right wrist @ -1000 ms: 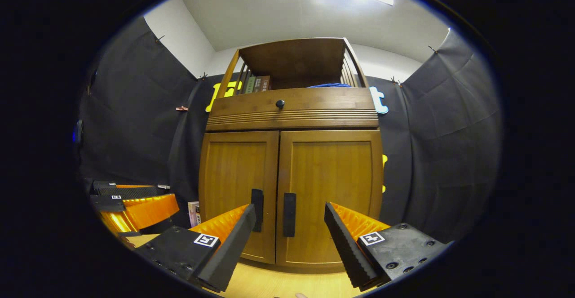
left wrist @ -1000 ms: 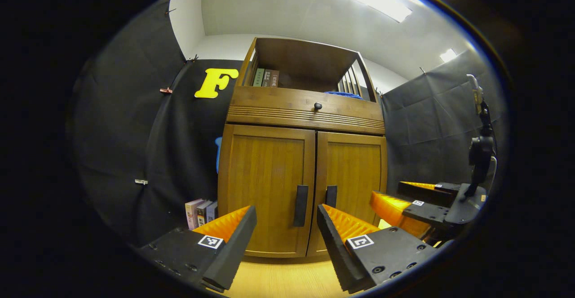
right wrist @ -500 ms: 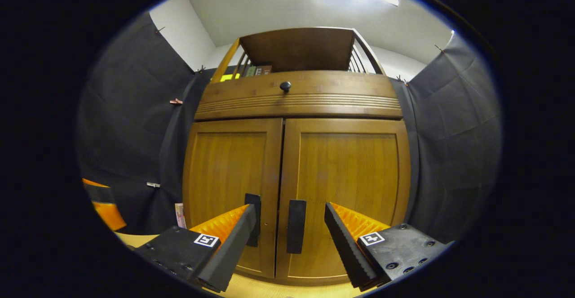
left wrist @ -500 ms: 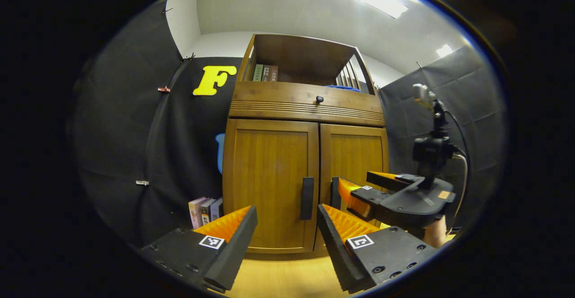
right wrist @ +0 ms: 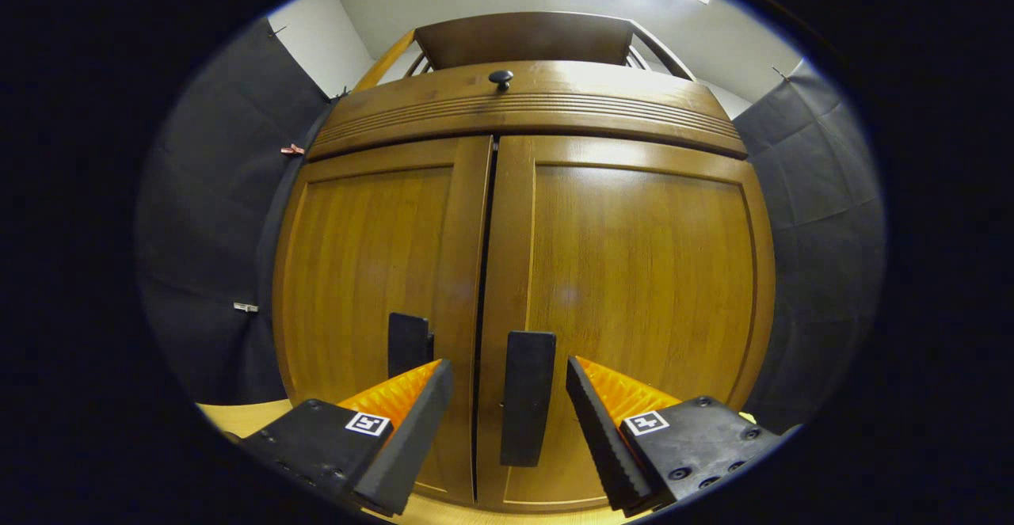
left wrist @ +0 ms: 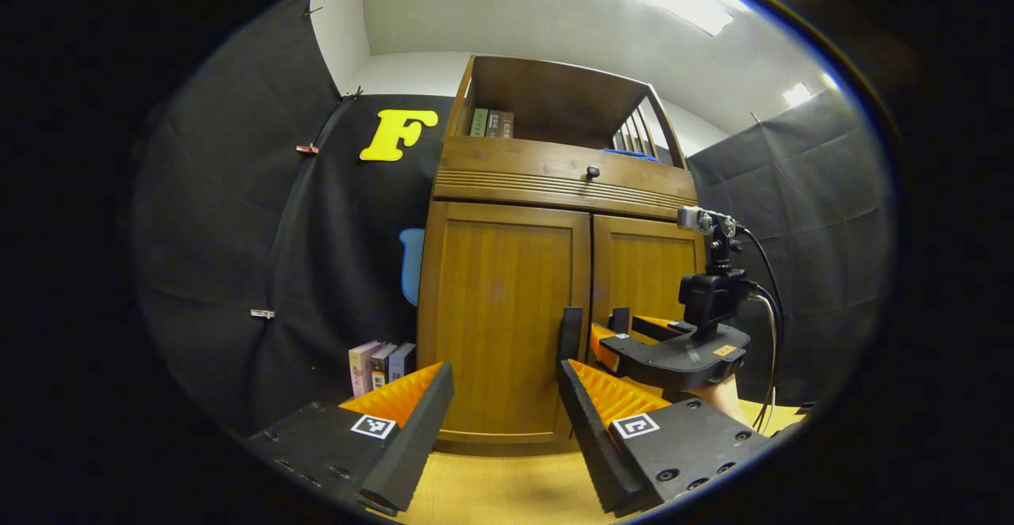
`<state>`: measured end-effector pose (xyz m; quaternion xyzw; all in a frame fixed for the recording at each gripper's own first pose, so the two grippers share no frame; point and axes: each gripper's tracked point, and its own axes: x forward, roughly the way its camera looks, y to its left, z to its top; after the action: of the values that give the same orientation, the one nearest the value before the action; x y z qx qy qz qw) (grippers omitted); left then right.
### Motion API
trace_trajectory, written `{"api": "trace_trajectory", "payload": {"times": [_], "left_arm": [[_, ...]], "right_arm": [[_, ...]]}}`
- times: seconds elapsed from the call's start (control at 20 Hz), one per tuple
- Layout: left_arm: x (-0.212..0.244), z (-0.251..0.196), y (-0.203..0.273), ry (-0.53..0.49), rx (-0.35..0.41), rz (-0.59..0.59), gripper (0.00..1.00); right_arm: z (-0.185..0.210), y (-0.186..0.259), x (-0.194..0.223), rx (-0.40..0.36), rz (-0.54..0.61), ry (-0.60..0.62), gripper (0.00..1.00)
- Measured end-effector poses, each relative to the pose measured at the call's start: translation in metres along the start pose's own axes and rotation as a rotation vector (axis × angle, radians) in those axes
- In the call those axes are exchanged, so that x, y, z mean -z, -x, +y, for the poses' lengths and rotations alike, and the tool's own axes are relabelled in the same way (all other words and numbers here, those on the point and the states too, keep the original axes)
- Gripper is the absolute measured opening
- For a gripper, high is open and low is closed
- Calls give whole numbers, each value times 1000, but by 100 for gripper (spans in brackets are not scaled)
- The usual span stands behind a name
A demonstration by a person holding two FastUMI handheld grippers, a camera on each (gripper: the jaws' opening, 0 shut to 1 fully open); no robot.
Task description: Open the right door of the double-door shoe cabinet with the right hand, and open the left door with the left hand.
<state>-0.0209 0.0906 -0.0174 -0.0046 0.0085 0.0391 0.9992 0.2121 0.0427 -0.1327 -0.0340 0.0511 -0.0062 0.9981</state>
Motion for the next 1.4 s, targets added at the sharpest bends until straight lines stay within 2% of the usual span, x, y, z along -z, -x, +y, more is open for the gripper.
{"api": "trace_trajectory", "payload": {"times": [0.05, 0.2, 0.25, 0.3, 0.4, 0.45, 0.5, 0.6, 0.7, 0.75, 0.8, 0.85, 0.9, 0.95, 1.1, 1.15, 1.2, 1.3, 1.35, 1.4], "left_arm": [[0, 5, 1, 0, -10, 3, 84], [3, 19, 3, 2, -38, 6, 84], [4, 22, 5, 3, -44, 5, 84], [3, 24, 6, 6, -49, 3, 84], [2, 26, 8, 9, -53, -3, 83], [2, 26, 9, 8, -54, -4, 83], [1, 26, 9, 9, -55, -6, 79], [3, 25, 10, 11, -58, 1, 83], [3, 23, 11, 7, -61, 10, 79], [4, 19, 12, 5, -62, 12, 83], [3, 17, 13, 2, -62, 13, 79], [3, 15, 15, 2, -62, 13, 79], [2, 12, 15, 2, -61, 12, 79], [1, 8, 16, 4, -59, 13, 83], [0, -3, 16, 2, -47, 16, 83], [1, -7, 16, 3, -40, 18, 83], [1, -12, 15, 6, -33, 20, 87], [0, -19, 14, 7, -24, 22, 83], [0, -22, 16, 4, -20, 19, 83], [-2, -24, 16, 0, -17, 14, 82]], "right_arm": [[-3, -5, 2, 17, 2, -5, 88], [-10, -13, 10, 51, 29, -8, 87], [-13, -15, 13, 52, 40, -7, 77], [-17, -16, 16, 57, 54, -6, 73], [-18, -9, 12, 47, 50, -16, 53], [-19, -22, 18, 42, 51, -22, 43], [-15, -17, 14, 36, 51, -22, 33], [-16, -15, 15, 29, 61, -15, 33], [-16, -13, 15, 18, 68, -5, 28], [-16, -12, 14, 7, 72, -1, 33], [-14, -10, 13, -6, 77, -2, 33], [-13, -7, 11, -21, 78, -3, 29], [-12, -5, 8, -36, 80, -1, 33], [-10, -1, 5, -52, 77, 5, 33], [-9, 8, -3, -94, 63, 1, 33], [-9, 10, -6, -107, 60, -6, 29], [-10, 11, -9, -118, 62, -9, 33], [-10, 16, -12, -146, 62, 9, 33], [-11, 20, -13, -157, 60, 16, 37], [-13, 23, -14, -165, 60, 19, 33]]}}
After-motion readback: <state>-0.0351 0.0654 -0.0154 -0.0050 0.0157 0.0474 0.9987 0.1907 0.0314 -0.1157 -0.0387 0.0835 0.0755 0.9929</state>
